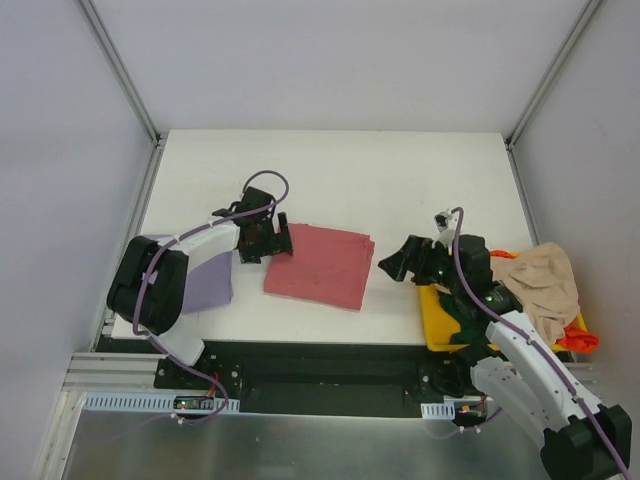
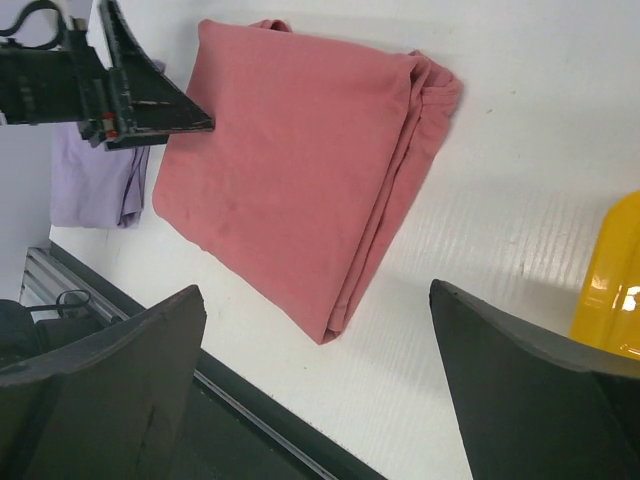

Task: Fold and stack the t-shirts
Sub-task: Put the neatly folded tshirt into the corner of the board with the left arm

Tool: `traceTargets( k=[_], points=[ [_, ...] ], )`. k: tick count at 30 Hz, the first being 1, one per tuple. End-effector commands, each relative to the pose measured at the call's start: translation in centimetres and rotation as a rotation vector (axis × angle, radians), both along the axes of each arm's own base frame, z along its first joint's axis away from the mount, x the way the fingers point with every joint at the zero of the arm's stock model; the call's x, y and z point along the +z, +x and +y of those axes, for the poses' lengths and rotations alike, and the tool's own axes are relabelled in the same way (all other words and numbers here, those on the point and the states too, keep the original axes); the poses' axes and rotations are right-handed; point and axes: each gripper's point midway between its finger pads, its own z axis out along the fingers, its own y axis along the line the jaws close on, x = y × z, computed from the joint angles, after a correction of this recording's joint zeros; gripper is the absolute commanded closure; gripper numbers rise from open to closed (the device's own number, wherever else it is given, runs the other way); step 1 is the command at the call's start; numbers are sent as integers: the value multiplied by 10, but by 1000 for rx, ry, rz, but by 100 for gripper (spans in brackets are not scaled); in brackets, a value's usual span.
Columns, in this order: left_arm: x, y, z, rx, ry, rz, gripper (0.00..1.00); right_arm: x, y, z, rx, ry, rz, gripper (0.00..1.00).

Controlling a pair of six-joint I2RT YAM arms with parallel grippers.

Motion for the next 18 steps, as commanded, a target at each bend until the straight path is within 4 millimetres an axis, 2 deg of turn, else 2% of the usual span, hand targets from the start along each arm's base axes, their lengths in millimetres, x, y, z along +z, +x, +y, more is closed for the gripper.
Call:
traceTargets(
  k=[1, 10, 13, 16, 18],
  points=[
    [-15, -1, -12, -24, 3, 43, 11, 7, -9, -6, 18, -28, -53, 4],
    [-51, -24, -16, -29, 175, 140, 28, 12, -20, -20, 12, -86, -112, 4],
    [-64, -32, -9, 3, 283, 178, 34, 9, -21, -25, -5, -113, -106, 4],
    [-73, -35, -13, -11, 324, 209, 46, 7, -21, -29, -20, -122, -116, 4],
    [-77, -35, -17, -25, 341, 219, 60, 7, -21, -32, -36, -130, -121, 4]
  ],
)
